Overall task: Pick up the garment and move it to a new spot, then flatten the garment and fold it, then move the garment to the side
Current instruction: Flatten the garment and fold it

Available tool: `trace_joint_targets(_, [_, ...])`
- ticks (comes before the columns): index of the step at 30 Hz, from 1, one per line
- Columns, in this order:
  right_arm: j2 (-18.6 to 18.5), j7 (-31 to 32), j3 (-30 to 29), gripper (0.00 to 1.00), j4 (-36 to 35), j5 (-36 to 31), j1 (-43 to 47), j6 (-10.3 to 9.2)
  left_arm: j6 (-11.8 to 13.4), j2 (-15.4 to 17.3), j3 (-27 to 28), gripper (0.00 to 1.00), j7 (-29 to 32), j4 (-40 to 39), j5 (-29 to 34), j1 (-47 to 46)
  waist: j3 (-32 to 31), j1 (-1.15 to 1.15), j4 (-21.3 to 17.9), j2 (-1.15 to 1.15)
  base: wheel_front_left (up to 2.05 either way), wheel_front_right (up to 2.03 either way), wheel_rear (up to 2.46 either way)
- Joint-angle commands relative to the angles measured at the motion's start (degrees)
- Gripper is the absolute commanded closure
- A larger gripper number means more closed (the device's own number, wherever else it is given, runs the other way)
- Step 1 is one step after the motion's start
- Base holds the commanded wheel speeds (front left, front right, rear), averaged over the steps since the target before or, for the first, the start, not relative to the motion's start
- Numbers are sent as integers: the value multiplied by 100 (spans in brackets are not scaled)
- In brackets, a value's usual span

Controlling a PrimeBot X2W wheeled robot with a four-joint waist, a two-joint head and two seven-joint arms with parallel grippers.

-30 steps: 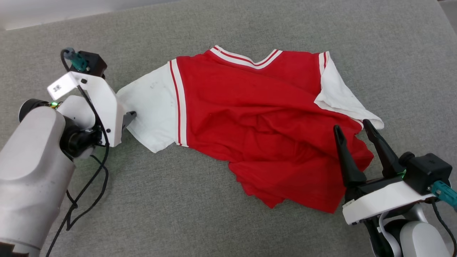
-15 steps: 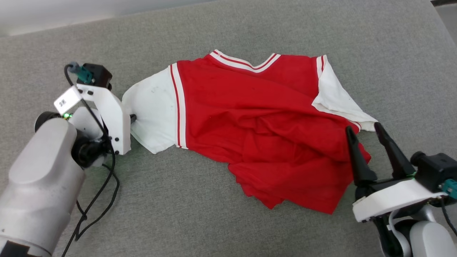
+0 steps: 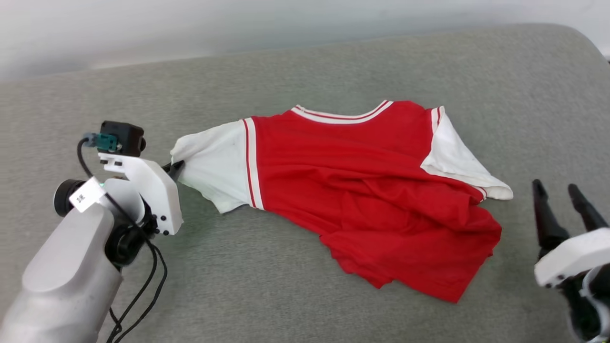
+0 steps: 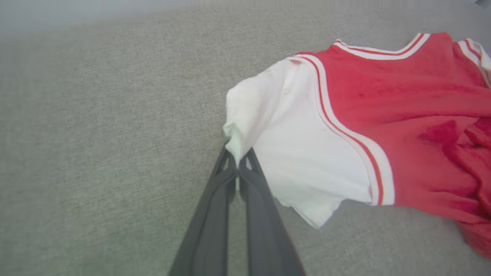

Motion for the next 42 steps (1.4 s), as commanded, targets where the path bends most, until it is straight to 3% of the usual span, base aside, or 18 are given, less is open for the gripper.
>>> trace_joint_targets(1, [-119, 165, -68, 0, 101, 68, -170, -2, 82, 77, 38, 100, -48, -174, 31, 123, -99, 0, 151, 0, 0, 0, 0])
trace_joint_targets(6, [-587, 1171, -108, 0, 753, 373, -740, -2, 332, 245, 114, 100, -66, -1007, 56, 373, -33, 0, 401, 0, 0, 0, 0])
trace_joint_targets(15, [-1197, 2892, 631, 0, 1611, 692, -1983, -2, 567, 428, 130, 100, 58, -2165, 147, 407, 434, 0, 860, 0, 0, 0, 0])
trace_joint_targets(23, [-1256, 3571, 1053, 0, 2511, 766, -2899, -2, 542, 402, 103, 100, 26, -2442, 155, 253, 814, 0, 1019, 0, 0, 0, 0])
trace_joint_targets(28, [-1117, 4343, 1345, 0, 3257, 776, -2883, -2, 503, 397, 67, 100, 27, -2370, 126, 249, 874, 0, 1032, 0, 0, 0, 0])
trace_joint_targets(29, [-1078, 4495, 1356, 8, 3366, 756, -2859, -2, 489, 401, 67, 100, 21, -2358, 117, 248, 879, 0, 1030, 0, 0, 0, 0])
trace_joint_targets(30, [-1046, 4632, 1369, 56, 3446, 750, -2855, -2, 476, 401, 63, 100, 13, -2340, 115, 241, 881, 0, 1031, 0, 0, 0, 0])
trace_joint_targets(32, [-1014, 4762, 1423, 100, 3500, 737, -2878, -2, 473, 429, 49, 100, -11, -2300, 165, 216, 871, 0, 1029, 0, 0, 0, 0])
trace_joint_targets(36, [-1095, 4749, 1451, 100, 3407, 772, -3040, -3, 479, 422, 40, 100, -70, -2181, 194, 197, 773, 0, 1009, 0, 0, 0, 0])
trace_joint_targets(42, [-1399, 4080, 1631, 100, 2954, 661, -3472, -4, 639, 331, 223, 100, -436, -1903, 253, 44, 467, 0, 938, 0, 0, 0, 0])
